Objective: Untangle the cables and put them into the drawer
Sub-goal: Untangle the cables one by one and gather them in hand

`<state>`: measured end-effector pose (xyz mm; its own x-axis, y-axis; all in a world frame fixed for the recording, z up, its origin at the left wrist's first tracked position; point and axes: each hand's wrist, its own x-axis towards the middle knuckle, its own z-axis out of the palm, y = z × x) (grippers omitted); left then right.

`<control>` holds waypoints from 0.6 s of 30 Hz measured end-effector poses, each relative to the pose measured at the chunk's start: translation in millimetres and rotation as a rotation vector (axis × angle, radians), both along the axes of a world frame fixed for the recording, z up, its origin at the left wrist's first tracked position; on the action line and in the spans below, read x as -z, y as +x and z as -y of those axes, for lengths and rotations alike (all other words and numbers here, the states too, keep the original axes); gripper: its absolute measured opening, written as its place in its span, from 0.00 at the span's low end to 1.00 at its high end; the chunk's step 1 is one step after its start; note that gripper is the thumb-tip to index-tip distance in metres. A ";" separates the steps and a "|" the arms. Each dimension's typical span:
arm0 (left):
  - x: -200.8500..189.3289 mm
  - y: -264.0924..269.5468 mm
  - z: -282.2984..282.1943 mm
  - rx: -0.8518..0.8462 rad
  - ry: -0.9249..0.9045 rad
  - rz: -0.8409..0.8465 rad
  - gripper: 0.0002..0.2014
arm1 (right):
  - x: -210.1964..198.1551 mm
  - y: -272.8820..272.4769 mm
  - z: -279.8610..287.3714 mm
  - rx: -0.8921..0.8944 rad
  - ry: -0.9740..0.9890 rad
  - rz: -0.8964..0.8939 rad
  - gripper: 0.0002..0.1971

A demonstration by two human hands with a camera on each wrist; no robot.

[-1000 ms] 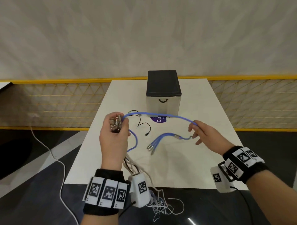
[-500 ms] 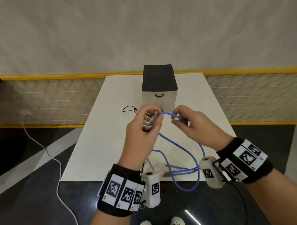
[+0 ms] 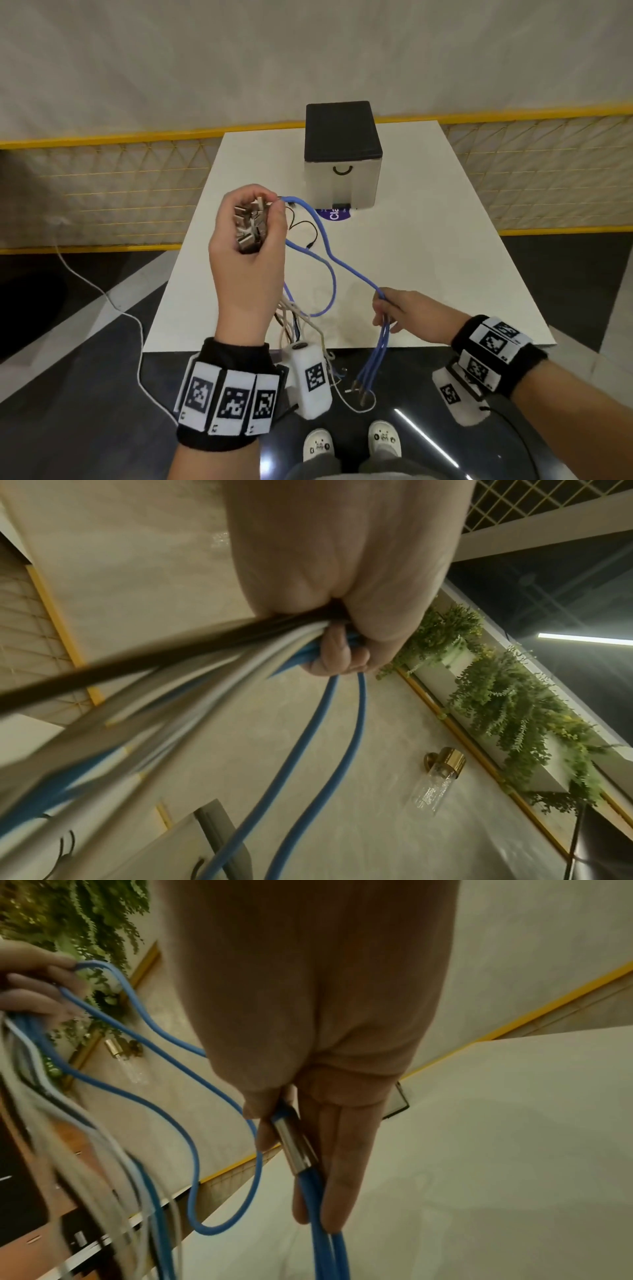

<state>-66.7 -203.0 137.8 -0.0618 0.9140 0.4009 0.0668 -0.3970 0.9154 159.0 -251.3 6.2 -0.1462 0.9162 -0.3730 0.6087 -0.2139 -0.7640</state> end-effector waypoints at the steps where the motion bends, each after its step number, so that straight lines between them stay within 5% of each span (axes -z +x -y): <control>1: 1.4 -1.9 2.0 0.001 -0.009 0.002 0.08 | 1.3 -4.2 3.9 -0.026 -0.008 0.001 0.11; 5: 4.6 -8.0 13.2 0.140 -0.084 -0.089 0.05 | 14.4 -11.3 15.3 -0.187 -0.027 0.108 0.08; 9: 12.8 -7.4 25.9 0.407 -0.196 -0.316 0.04 | 14.6 -12.9 21.2 -0.206 -0.073 0.186 0.23; 18: 9.0 -5.8 31.5 0.564 -0.261 -0.539 0.03 | -33.8 -17.1 2.5 -0.178 0.249 0.173 0.33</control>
<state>-72.4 -234.6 128.9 0.5746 0.8183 0.0145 0.3779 -0.2810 0.8822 141.8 -253.8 40.0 -0.2662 0.9480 -0.1743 0.7447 0.0874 -0.6617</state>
